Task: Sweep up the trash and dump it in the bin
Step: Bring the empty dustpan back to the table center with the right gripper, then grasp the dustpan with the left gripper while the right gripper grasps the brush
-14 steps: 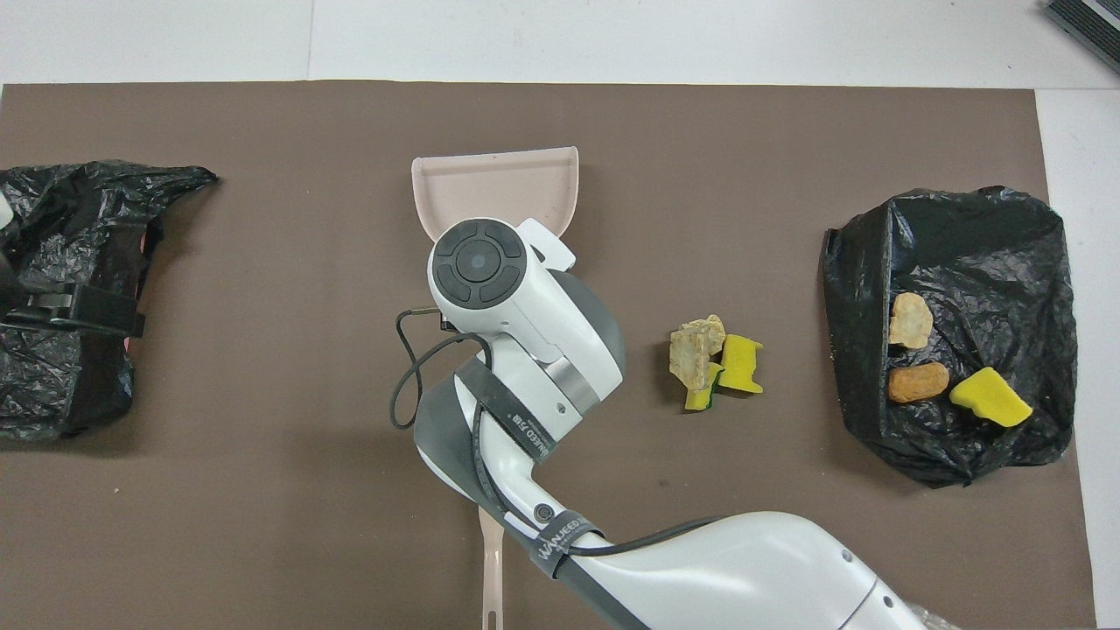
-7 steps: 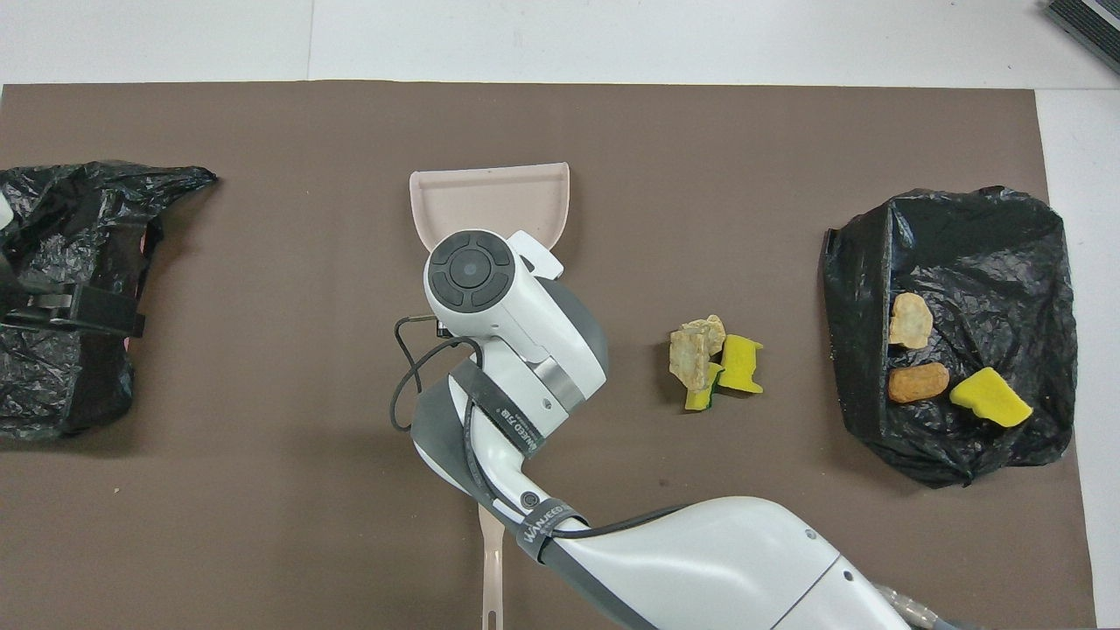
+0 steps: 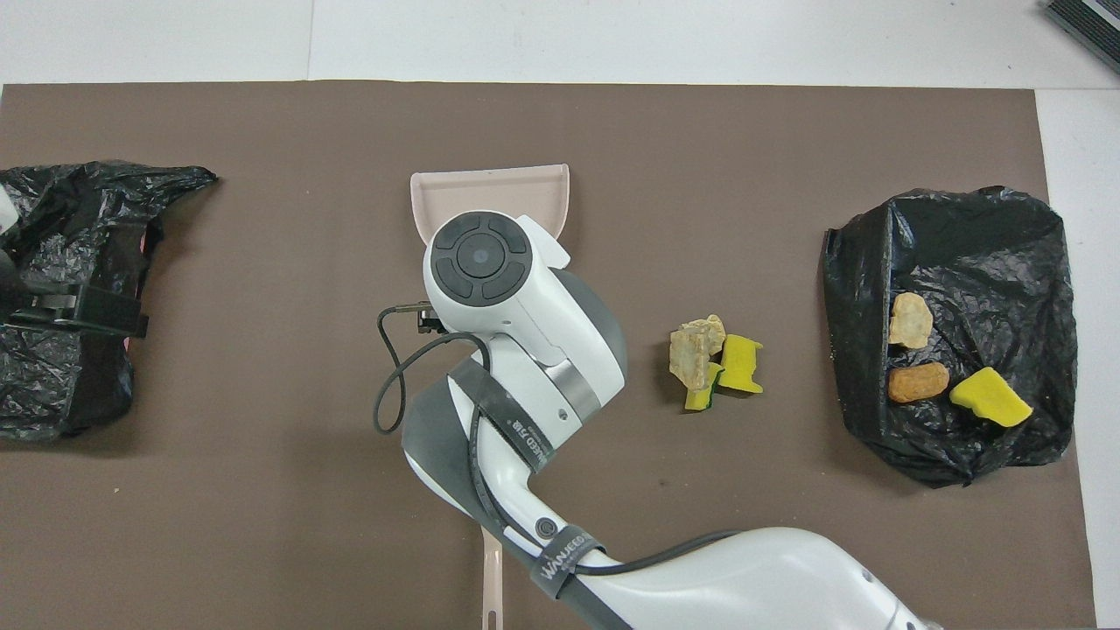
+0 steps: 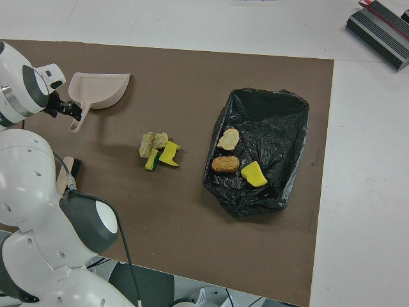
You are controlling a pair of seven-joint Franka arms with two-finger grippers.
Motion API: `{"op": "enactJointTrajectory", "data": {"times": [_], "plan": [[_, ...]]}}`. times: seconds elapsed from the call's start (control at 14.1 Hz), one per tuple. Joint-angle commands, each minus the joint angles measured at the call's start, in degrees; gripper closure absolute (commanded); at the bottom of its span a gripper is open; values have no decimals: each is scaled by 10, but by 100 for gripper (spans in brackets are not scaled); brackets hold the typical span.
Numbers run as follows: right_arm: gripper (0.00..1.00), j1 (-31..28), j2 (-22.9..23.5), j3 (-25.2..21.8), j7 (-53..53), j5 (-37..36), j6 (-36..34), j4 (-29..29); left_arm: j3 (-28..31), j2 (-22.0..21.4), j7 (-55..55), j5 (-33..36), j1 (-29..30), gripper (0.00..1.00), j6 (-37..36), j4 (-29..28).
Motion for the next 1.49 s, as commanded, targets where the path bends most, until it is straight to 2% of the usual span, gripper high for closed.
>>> {"op": "enactJointTrajectory", "data": {"times": [0.0,0.14,0.21,0.36,0.5,0.64,0.85,1.21,1.42], "plan": [[0,-3,-104,2,-8,36,-26,-92,3,-3,4,10,-13,0,3,-18],[0,-2,-188,3,-9,58,-27,-183,2,7,4,9,-26,0,11,-20],[0,4,-216,3,-8,72,-27,-219,2,17,4,9,-38,0,14,-16],[0,20,-262,4,-8,117,-9,-298,2,25,0,6,-55,0,31,-21],[0,39,-299,4,-9,131,-2,-361,2,47,-5,5,-77,0,40,-16],[0,63,-304,4,0,144,30,-396,1,78,-7,1,-97,0,67,-16],[0,90,-305,4,17,167,139,-468,1,120,-22,-9,-125,0,108,-16],[0,146,-296,4,54,169,218,-520,2,176,-48,-2,-190,0,184,-22],[0,162,-300,4,58,175,241,-555,3,211,-133,-2,-233,0,225,-19]]}}
